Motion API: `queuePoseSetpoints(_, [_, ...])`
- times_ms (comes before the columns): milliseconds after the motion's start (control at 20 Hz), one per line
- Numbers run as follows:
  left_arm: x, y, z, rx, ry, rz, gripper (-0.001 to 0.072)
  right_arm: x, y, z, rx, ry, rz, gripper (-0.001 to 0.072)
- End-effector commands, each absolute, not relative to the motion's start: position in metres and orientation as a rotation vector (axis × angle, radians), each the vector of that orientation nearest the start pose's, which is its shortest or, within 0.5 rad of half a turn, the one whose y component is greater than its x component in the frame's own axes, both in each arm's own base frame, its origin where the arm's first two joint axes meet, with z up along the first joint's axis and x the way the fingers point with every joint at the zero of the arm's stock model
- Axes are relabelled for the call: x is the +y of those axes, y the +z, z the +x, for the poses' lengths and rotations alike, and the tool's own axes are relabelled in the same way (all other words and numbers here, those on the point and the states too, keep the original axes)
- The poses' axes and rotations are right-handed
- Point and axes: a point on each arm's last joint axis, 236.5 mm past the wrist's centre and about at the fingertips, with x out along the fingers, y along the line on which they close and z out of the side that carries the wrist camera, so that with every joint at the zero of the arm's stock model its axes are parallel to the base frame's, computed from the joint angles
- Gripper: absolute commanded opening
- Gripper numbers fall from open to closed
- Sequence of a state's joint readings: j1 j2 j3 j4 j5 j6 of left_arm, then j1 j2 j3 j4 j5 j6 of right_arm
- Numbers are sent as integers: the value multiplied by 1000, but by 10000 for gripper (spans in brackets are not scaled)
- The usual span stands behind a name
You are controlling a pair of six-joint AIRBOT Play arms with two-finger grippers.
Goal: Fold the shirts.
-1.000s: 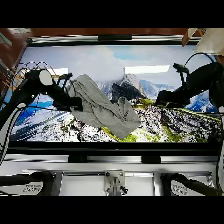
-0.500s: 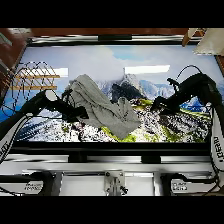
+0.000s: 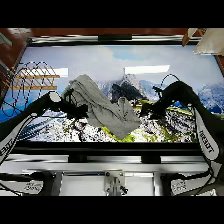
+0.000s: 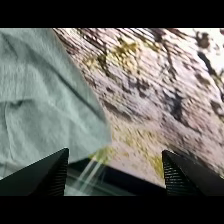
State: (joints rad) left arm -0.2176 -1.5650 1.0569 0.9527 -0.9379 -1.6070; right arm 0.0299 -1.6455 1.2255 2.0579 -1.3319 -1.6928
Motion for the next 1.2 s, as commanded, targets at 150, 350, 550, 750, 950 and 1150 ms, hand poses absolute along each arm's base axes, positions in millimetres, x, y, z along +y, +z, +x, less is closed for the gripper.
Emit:
queuePoseSetpoints(150, [-204, -40, 399, 1312, -430, -437, 33, 165, -121, 351, 1688, 404, 297, 511])
queuePoseSetpoints(350, [-209, 50, 428, 1092, -497, -404, 33, 190, -93, 351, 1644, 495, 226, 71])
queuePoseSetpoints(550, [-210, 238, 435, 628, -642, -224, 32, 192, 70, 420, 1173, 593, 140, 70])
queuePoseSetpoints(750, [-175, 502, 355, 1, -652, -250, 33, 147, 361, 430, 375, 508, 140, 70])
queuePoseSetpoints(950, [-156, 595, 246, -227, -702, -288, 33, 104, 571, 314, -282, 437, 186, 70])
queuePoseSetpoints(1150, [-156, 518, 246, 58, -658, -191, 33, 60, 644, 247, -607, 281, 116, 71])
